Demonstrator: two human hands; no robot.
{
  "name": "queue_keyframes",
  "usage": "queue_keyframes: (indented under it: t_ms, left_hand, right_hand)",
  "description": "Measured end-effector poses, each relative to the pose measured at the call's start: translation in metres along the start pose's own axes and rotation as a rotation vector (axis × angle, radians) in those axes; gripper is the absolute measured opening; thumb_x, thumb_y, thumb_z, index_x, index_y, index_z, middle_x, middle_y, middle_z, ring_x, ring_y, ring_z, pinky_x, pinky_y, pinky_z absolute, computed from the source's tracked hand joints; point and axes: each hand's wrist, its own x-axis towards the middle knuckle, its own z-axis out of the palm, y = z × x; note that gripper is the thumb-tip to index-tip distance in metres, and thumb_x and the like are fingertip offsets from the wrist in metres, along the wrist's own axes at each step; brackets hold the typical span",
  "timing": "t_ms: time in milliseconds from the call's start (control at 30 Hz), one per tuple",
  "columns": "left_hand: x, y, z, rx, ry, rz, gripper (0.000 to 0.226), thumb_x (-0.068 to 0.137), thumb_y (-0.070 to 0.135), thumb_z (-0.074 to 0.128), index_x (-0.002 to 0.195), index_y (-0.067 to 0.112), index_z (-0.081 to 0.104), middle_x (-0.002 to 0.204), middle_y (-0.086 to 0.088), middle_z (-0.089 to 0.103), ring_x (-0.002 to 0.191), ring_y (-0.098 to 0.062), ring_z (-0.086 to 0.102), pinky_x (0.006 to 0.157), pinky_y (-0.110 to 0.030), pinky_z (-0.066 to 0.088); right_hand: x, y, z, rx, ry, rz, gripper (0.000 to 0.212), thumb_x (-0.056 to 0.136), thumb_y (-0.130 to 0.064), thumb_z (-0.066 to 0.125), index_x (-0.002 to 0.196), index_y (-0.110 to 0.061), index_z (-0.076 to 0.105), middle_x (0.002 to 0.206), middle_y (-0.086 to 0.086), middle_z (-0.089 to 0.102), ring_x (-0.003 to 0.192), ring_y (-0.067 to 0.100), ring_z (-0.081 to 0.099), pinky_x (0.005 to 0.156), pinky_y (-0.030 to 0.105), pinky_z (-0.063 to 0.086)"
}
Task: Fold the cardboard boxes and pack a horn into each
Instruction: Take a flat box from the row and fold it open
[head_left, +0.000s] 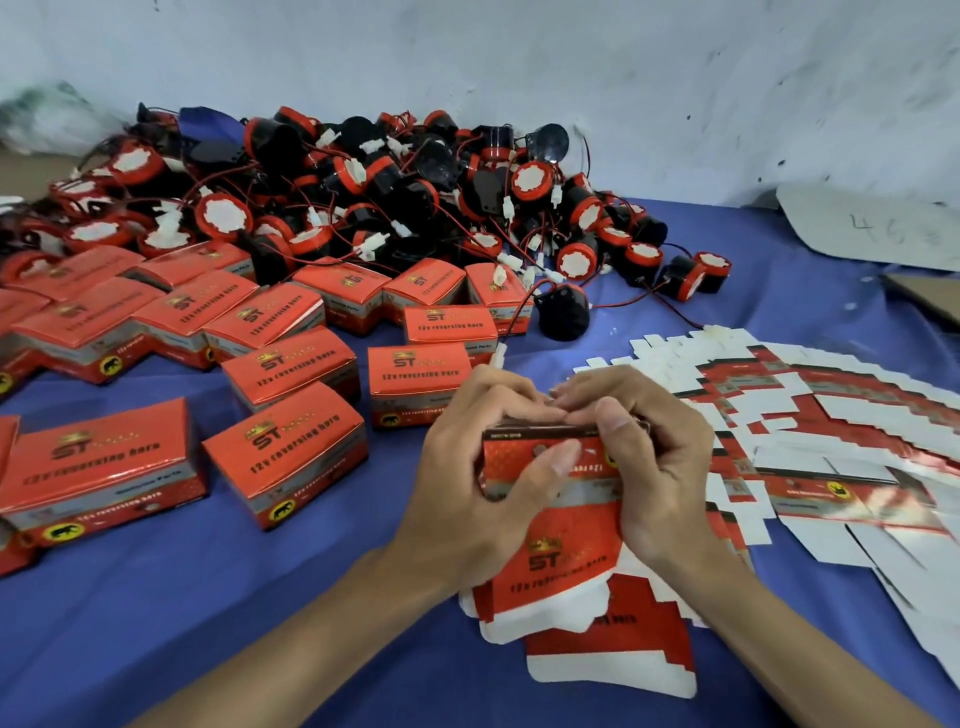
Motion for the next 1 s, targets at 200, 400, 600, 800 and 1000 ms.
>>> queue_keyframes:
  t_ms: [200,400,600,800,1000]
  left_hand:
    - [0.004,0.001,0.001,0.013,-0.03,-0.035,0.021,0.084,0.032,0.058,0.07,0.016,0.06,0.087,0.003,0.061,0.087,-0.017,0.063,0.079,-0.022,0.047]
    - [0.019,0.005,-0.015,-0.311,0.146,-0.283,0.022,0.079,0.035,0.069,0.08,0.014,0.066,0.086,0.003,0.068,0.078,-0.015,0.07,0.063,-0.026,0.055]
    - [0.023,0.0,-0.016,-0.552,0.558,-0.531,0.013,0.088,0.035,0.06,0.081,0.031,0.072,0.074,0.007,0.071,0.068,-0.008,0.069,0.054,-0.021,0.053]
    - [0.012,-0.001,-0.003,-0.444,0.358,-0.523,0.024,0.074,0.048,0.061,0.076,0.028,0.075,0.071,0.003,0.071,0.065,-0.011,0.069,0.058,-0.02,0.053]
    - [0.021,-0.004,-0.013,-0.417,0.302,-0.698,0.024,0.098,0.032,0.049,0.109,0.03,0.07,0.092,-0.004,0.075,0.081,-0.018,0.072,0.064,-0.035,0.06]
  right_hand:
    - [0.001,0.002,-0.001,-0.02,0.024,-0.016,0.038,0.09,-0.021,0.043,0.064,0.002,0.058,0.067,0.01,0.059,0.064,0.029,0.055,0.06,0.041,0.045]
    - [0.007,0.004,0.003,0.313,0.052,0.308,0.027,0.098,-0.022,0.036,0.094,-0.025,0.063,0.092,-0.01,0.068,0.086,0.006,0.065,0.07,0.016,0.05]
    - [0.005,0.001,0.004,0.209,-0.046,0.398,0.029,0.078,-0.008,0.056,0.079,-0.031,0.074,0.076,-0.009,0.071,0.07,0.008,0.066,0.061,0.02,0.05]
    - [-0.015,-0.001,0.016,0.134,0.039,0.338,0.023,0.071,-0.004,0.061,0.064,-0.024,0.051,0.059,-0.016,0.057,0.056,-0.005,0.049,0.052,0.014,0.042]
    - [-0.001,0.006,0.006,-0.292,0.093,0.148,0.06,0.071,-0.015,0.074,0.121,-0.027,0.043,0.118,-0.007,0.047,0.114,0.017,0.05,0.089,0.023,0.046]
